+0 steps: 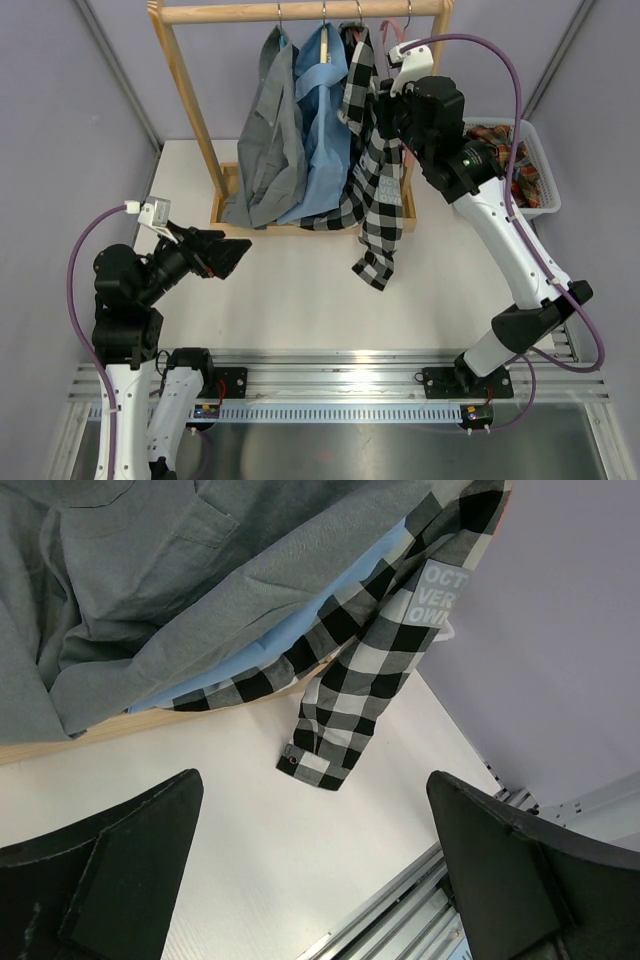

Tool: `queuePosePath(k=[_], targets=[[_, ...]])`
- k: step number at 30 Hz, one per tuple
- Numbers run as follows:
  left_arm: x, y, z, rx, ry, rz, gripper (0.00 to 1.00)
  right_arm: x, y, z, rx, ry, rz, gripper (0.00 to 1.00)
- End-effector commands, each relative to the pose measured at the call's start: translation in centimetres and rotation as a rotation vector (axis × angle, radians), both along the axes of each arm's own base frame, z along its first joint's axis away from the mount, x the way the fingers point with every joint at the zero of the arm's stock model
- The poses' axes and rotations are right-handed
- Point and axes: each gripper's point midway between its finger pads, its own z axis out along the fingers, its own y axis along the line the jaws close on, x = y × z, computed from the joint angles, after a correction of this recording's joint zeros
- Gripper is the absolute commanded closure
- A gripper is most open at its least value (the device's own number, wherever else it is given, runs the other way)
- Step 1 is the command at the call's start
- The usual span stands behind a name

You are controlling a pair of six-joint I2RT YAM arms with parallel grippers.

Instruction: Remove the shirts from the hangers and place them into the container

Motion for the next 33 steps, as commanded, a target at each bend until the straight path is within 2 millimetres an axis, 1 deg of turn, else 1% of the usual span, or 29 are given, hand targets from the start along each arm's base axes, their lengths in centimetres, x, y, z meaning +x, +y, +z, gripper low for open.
queuePosePath(k=[1,3,5,6,7,8,13,14,15,16,17,18,21,25,33], targets=[[-0.6,-0.6,0.8,-0.012,-0.036,-0.041,0.01,-1.5,-1.9,7.8,0.138,-0.237,-0.053,1.00],[-0.6,-0.6,0.7,-0.016,-0.033,-0.043,0.01,-1.6,-2.3,9.0,0.158,-0.285,-0.069,1.00],[-0.6,-0.7,0.7,-0.018,-0.031,-0.047,0.01,-1.5,-2.2,9.4,0.161,-0.304,-0.066,1.00],[-0.6,-0.6,0.7,-0.019,-0.034,-0.046,0.01,-1.5,-2.2,9.9,0.172,-0.325,-0.064,1.00],[-0.5,-0.6,0.7,-0.019,-0.029,-0.044,0.01,-1.4,-2.1,9.8,0.171,-0.330,-0.062,1.00],[-0.6,-0.6,0.7,-0.019,-0.032,-0.046,0.01,-1.4,-2.0,10.4,0.185,-0.356,-0.058,1.00],[-0.7,-0.7,0.6,-0.017,-0.032,-0.049,0.01,-0.8,-1.7,10.8,0.194,-0.388,-0.061,1.00],[-0.7,-0.7,0.5,-0.016,-0.030,-0.047,0.01,-0.8,-1.9,11.2,0.205,-0.402,-0.069,1.00],[-0.7,-0.6,0.5,-0.015,-0.030,-0.044,0.01,-0.6,-1.8,10.8,0.201,-0.402,-0.073,1.00],[-0.7,-0.6,0.5,-0.012,-0.030,-0.044,0.01,-0.7,-1.9,10.8,0.207,-0.409,-0.075,1.00],[-0.7,-0.6,0.4,-0.012,-0.030,-0.043,0.01,-1.2,-2.5,12.2,0.238,-0.460,-0.084,1.00],[-0.7,-0.6,0.4,-0.009,-0.030,-0.042,0.01,-1.1,-2.4,11.9,0.238,-0.459,-0.086,1.00],[-0.7,-0.6,0.2,-0.008,-0.027,-0.042,0.01,-1.6,-2.8,12.7,0.232,-0.474,-0.094,1.00],[-0.7,-0.6,0.0,-0.014,-0.020,-0.043,0.01,-1.4,-2.9,12.6,0.213,-0.471,-0.101,1.00],[-0.8,-0.6,-0.1,-0.013,-0.021,-0.044,0.01,-3.0,-3.6,15.6,0.250,-0.572,-0.088,1.00]])
